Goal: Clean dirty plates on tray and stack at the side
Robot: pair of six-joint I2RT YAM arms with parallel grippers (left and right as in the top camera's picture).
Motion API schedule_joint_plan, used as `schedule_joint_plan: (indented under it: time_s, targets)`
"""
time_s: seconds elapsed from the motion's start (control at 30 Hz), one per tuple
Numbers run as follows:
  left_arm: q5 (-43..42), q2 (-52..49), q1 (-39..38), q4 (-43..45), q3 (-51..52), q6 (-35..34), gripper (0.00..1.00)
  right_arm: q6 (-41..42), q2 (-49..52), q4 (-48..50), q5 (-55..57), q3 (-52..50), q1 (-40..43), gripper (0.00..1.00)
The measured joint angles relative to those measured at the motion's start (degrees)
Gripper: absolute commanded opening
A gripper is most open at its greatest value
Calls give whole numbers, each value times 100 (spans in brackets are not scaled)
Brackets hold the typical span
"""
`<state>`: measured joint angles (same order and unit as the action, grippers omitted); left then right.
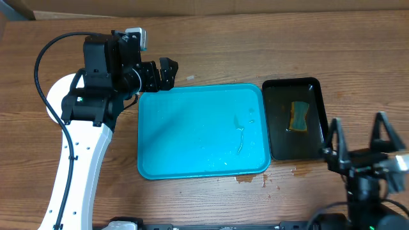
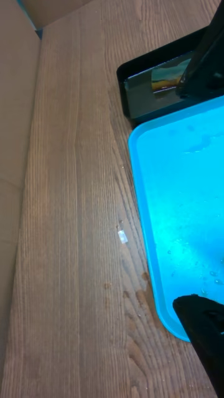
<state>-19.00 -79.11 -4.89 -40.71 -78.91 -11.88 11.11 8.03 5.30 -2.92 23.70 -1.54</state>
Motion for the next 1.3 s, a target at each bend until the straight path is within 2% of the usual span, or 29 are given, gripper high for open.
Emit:
schedule_joint_plan:
  time_s: [0.17, 0.37, 0.6, 0.87, 1.3]
  targets:
    - [0, 0, 0, -2, 0, 0, 100, 0, -352, 409, -28, -1163, -2, 100]
    - [0, 0, 0, 0, 0, 0, 100, 2, -498, 562, -24, -1786, -2, 100]
    - [0, 0, 0, 0, 0, 0, 100, 0, -660, 348, -26, -2177, 0, 100]
    - [0, 0, 0, 0, 0, 0, 100, 0, -717, -999, -24, -2264, 0, 100]
    - [0, 0, 0, 0, 0, 0, 100, -1029, -719, -1005, -164, -2264, 0, 100]
